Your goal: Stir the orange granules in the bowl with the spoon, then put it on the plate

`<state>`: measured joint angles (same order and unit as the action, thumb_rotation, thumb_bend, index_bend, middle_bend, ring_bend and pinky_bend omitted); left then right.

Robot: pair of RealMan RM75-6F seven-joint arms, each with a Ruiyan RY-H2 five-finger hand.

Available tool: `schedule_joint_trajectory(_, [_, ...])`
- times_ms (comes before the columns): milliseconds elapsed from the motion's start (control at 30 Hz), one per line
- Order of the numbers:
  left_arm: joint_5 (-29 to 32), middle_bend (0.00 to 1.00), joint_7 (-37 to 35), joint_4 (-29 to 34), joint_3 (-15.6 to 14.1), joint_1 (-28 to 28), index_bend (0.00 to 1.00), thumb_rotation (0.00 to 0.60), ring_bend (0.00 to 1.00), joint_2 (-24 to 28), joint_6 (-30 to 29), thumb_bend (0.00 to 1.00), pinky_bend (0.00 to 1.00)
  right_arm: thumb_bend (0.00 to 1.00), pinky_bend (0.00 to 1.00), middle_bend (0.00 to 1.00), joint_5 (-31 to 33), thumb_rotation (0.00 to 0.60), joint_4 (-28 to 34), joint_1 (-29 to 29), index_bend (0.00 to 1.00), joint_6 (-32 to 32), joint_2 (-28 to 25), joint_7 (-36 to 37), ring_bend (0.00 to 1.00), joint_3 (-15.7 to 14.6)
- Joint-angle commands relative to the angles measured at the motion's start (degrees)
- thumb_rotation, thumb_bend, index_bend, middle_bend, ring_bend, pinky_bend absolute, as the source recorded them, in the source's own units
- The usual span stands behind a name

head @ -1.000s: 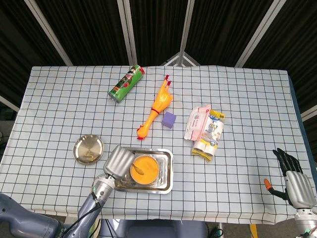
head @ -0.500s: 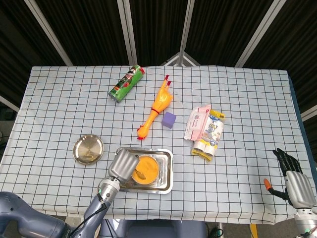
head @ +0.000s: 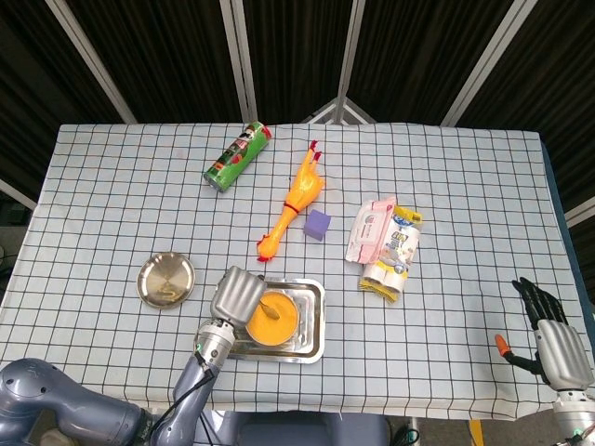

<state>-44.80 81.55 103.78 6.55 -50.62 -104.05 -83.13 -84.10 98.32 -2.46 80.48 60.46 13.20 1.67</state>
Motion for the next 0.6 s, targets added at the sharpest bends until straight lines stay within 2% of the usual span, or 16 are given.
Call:
schedule_joint_trajectory(33, [-0.35,1.00,-0.77,1.06,0.00,0.18,0.83,0.600,1.00,0.63,0.01,0.77,0.99,0.40,0.00,0.00,0.00,0.600,0.02,0.00,0.00,-0.02,-0.02,-0.01,0.00,-0.01])
schedule_joint_trajectory(367, [-2.78,1.00,-2.99,7.54,-3.70,2.16,0.83,0.600,1.00,3.95,-0.73,0.77,0.99,0.40,0.00,0.00,0.13,0.600,0.39,0.02,0.00,-0.10,-0.05,-0.16,0.00,-0.05])
schedule_joint_trajectory(600, [-1.42,1.00,-2.82,5.78,-4.03,2.17,0.83,0.600,1.00,2.90,0.09,0.77,0.99,0.40,0.00,0.00,0.36,0.600,0.54,0.03,0.00,-0.21,-0.10,0.04,0.00,0.00])
